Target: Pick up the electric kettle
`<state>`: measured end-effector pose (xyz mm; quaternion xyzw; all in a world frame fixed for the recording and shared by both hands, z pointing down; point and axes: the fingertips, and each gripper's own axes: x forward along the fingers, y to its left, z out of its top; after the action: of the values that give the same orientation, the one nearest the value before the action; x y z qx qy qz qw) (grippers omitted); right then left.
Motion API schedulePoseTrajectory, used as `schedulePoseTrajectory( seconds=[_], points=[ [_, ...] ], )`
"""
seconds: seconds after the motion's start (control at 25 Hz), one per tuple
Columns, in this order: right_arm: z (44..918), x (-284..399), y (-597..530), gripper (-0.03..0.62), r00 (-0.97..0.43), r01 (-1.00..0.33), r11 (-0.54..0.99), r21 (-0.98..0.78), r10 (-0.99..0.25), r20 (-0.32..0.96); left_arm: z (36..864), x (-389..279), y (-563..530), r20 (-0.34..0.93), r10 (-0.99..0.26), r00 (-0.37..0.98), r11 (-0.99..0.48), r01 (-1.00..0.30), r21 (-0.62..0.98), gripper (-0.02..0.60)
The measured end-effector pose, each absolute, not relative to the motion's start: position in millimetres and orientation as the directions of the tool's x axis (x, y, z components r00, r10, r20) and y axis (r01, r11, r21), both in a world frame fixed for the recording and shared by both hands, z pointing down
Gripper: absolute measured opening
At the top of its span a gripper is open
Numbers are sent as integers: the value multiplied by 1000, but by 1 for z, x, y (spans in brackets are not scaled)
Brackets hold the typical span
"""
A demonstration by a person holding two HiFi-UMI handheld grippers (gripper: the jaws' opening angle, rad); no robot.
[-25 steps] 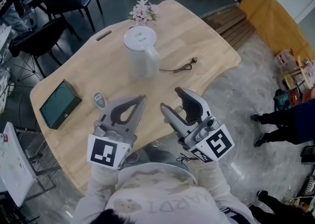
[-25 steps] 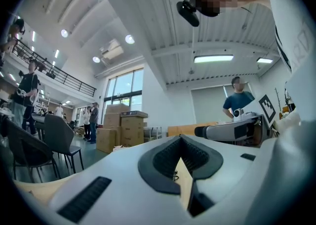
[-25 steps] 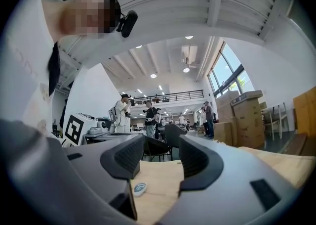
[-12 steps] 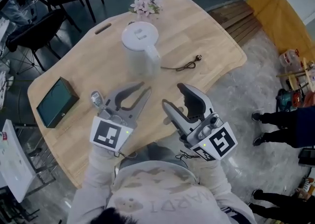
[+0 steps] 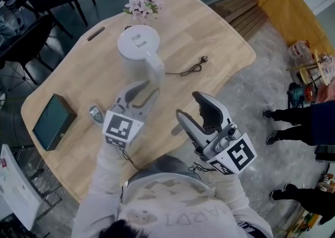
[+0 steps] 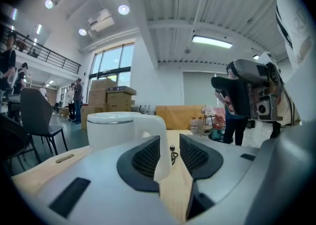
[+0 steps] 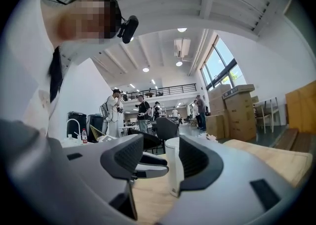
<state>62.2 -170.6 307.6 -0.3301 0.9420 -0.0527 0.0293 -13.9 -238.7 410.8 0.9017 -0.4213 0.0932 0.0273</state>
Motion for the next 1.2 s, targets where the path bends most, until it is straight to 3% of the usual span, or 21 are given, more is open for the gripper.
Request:
schedulePoseTrajectory(
  seconds=[0.6, 1.2],
  points=[
    [323, 69, -191, 218, -748, -660, 739, -136, -663, 30, 436, 4, -281, 208, -735, 645, -661, -750, -8, 219],
    [333, 81, -196, 218, -741, -669, 728, -148, -669, 54, 443, 21, -298, 189, -793, 579, -588, -809, 7, 244]
  ],
)
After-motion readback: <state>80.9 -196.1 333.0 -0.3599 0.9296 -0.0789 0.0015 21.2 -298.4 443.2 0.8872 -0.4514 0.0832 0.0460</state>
